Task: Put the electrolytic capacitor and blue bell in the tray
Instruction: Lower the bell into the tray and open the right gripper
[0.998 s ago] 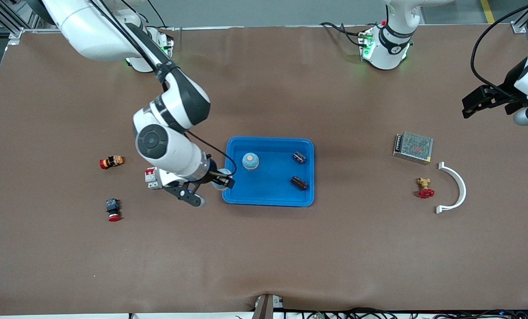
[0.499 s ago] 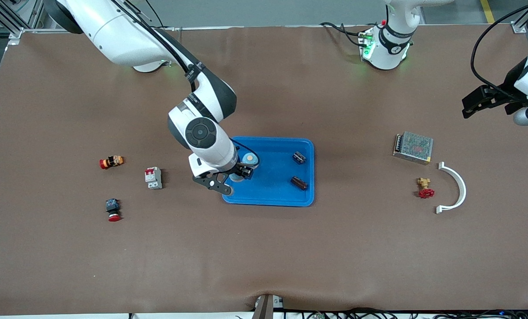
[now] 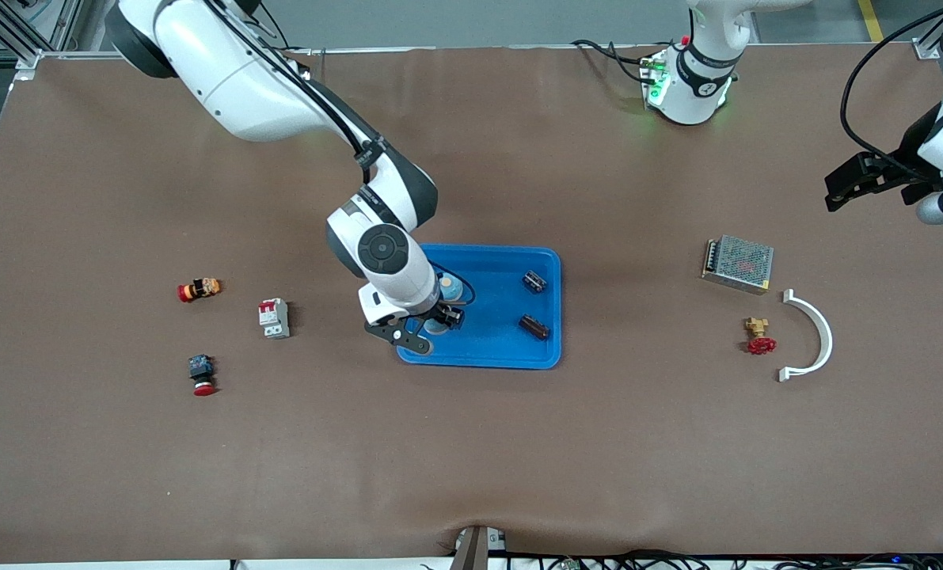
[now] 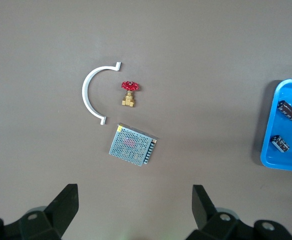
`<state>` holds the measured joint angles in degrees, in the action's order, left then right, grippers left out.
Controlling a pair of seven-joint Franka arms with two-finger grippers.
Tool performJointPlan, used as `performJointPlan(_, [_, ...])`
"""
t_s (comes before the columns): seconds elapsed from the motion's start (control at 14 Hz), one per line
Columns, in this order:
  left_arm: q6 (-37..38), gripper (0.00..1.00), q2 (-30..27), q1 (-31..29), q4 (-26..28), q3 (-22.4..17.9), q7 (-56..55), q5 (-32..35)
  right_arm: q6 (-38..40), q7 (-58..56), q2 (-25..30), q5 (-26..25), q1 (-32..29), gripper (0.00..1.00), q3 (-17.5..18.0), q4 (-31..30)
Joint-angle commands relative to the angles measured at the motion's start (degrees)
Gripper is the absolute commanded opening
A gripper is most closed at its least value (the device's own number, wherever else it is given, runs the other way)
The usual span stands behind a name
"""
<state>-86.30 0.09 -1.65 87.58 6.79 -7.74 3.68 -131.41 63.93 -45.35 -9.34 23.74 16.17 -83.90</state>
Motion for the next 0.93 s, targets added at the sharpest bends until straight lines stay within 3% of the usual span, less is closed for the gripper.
performJointPlan(0.0, [-0.5, 1.0, -1.5, -0.5, 1.3, 0.4, -0.1, -0.4, -2.3, 1.7, -1.7, -1.6, 2.6, 0.58, -3.1, 0.8])
performJointPlan(0.86, [-0.6, 1.0, -1.4, -0.5, 1.2, 0.4, -0.1, -0.4, -5.8, 1.7, -4.0, -1.9, 3.1, 0.58, -3.7, 0.8])
